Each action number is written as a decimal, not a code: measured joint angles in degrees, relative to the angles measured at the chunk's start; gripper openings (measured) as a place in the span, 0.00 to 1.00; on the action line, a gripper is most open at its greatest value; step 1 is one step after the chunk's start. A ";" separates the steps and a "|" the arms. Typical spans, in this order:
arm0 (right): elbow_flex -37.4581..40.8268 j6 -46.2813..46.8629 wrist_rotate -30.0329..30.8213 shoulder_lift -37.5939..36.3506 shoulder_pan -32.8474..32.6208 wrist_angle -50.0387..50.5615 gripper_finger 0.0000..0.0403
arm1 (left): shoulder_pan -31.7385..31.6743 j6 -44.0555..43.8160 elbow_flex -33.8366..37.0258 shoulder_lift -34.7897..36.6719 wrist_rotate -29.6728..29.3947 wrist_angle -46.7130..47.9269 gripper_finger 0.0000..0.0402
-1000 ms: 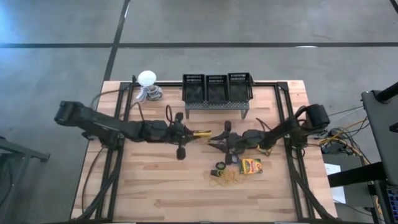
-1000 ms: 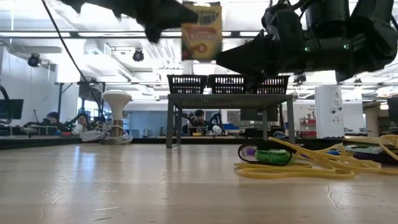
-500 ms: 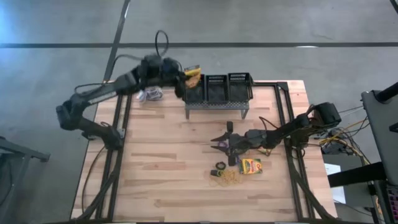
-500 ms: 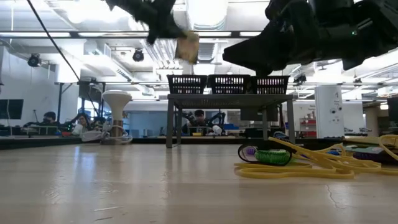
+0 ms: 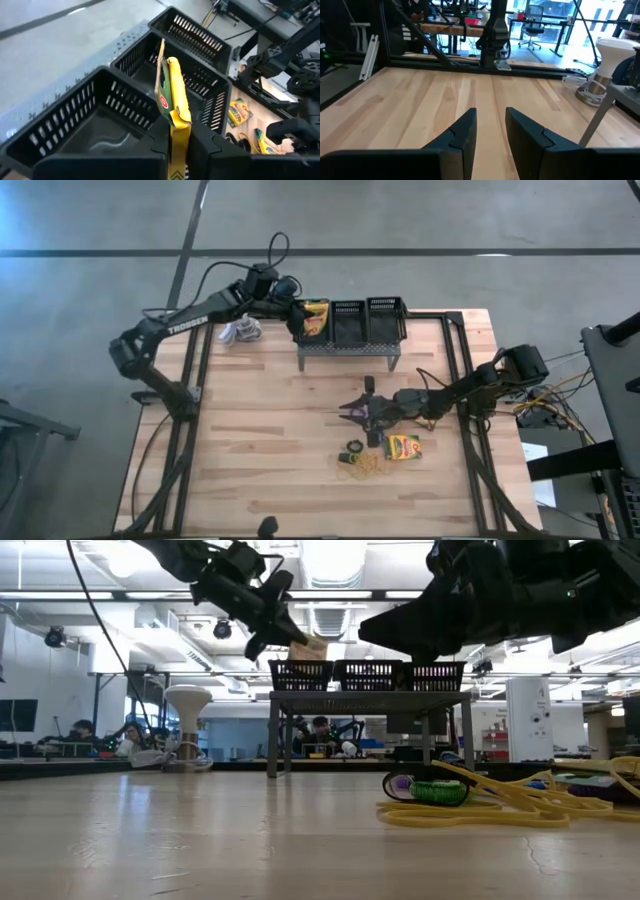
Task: Pick & Place Office Desk Supplies
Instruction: Put the yellow crayon box into the left black bin on the shelf
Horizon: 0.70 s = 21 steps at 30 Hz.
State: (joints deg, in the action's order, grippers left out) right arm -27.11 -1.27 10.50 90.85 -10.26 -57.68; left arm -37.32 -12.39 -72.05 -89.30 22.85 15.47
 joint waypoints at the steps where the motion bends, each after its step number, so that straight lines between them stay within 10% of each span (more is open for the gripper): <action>1: 0.02 0.03 0.00 0.00 -0.02 0.10 0.24 | 0.00 -0.20 -0.03 0.13 -0.13 0.36 0.09; 21: -0.13 0.20 -0.02 0.00 0.00 0.03 0.21 | 0.52 -2.88 2.79 0.26 -2.09 0.63 0.09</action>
State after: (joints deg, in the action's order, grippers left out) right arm -27.24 -1.06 10.48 90.85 -10.26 -57.65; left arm -36.80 -15.27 -69.26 -89.03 20.76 16.09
